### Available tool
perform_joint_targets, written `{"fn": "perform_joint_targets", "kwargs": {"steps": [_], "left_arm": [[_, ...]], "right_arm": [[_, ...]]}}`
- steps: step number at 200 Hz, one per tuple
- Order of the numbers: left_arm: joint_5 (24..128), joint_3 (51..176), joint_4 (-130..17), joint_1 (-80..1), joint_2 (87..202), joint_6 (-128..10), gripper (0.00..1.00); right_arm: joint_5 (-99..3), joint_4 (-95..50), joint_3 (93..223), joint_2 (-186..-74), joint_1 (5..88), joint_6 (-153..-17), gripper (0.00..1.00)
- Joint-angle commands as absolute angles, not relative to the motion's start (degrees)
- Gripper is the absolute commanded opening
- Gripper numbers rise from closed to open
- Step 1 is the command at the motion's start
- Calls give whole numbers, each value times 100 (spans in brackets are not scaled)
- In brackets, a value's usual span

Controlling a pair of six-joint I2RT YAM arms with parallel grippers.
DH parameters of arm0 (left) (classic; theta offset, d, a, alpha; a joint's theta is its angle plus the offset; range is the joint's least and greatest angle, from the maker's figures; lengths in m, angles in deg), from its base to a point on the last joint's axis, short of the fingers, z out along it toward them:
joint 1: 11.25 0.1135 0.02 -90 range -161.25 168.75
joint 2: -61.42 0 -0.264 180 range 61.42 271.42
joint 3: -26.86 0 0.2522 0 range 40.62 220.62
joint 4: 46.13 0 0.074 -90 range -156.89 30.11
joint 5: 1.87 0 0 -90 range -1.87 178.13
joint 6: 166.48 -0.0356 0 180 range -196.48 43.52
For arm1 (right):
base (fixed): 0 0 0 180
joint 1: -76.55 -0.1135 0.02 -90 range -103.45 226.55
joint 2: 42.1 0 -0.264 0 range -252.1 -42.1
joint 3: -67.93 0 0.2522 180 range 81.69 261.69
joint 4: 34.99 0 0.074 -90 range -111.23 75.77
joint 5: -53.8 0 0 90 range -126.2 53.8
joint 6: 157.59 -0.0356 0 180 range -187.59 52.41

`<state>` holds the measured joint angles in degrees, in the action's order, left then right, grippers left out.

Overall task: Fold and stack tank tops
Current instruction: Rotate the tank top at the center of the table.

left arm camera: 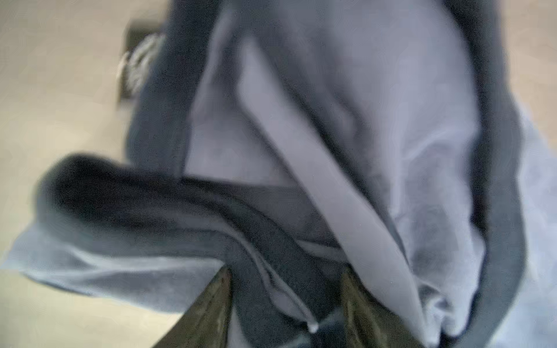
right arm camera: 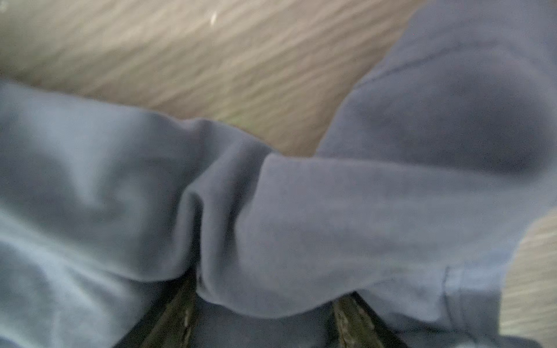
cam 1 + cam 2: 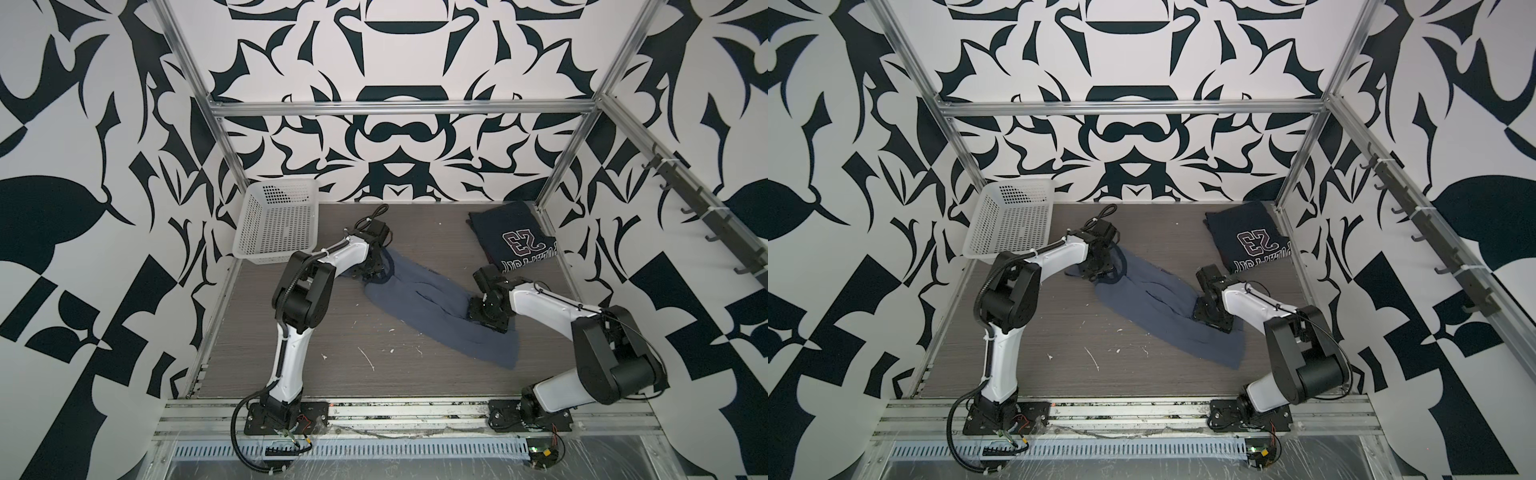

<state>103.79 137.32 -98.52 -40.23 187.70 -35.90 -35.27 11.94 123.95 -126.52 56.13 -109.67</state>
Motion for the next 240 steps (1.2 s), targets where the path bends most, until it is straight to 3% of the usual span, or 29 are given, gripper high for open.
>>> {"fn": "perform_joint_targets", "kwargs": {"steps": [1, 56, 96, 127, 158, 240], "left_arm": [[10261, 14503, -10303, -3746, 19482, -4141, 59], [10129, 16902, -10785, -3325, 20721, -4954, 60], [10215, 17872, -11170, -3218, 20816, -4917, 62], [10418, 17239, -11218, -3355, 19832, -4482, 71], [10276, 16234, -10871, -3581, 19079, -4049, 74], [9679, 15837, -10452, -3692, 19860, -3508, 70]], "right_arm": [[-4364, 1333, 11834, -12857, 5148, -11764, 72], [-4571, 678, 12116, -12919, 3614, -12820, 72], [-3641, 1812, 12577, -11987, 3688, -12350, 75], [-3507, 2183, 12592, -11285, 4442, -11454, 76], [-3628, 2052, 12560, -11113, 4520, -10964, 76], [-4139, 1263, 11821, -11634, 4313, -11190, 75]]}}
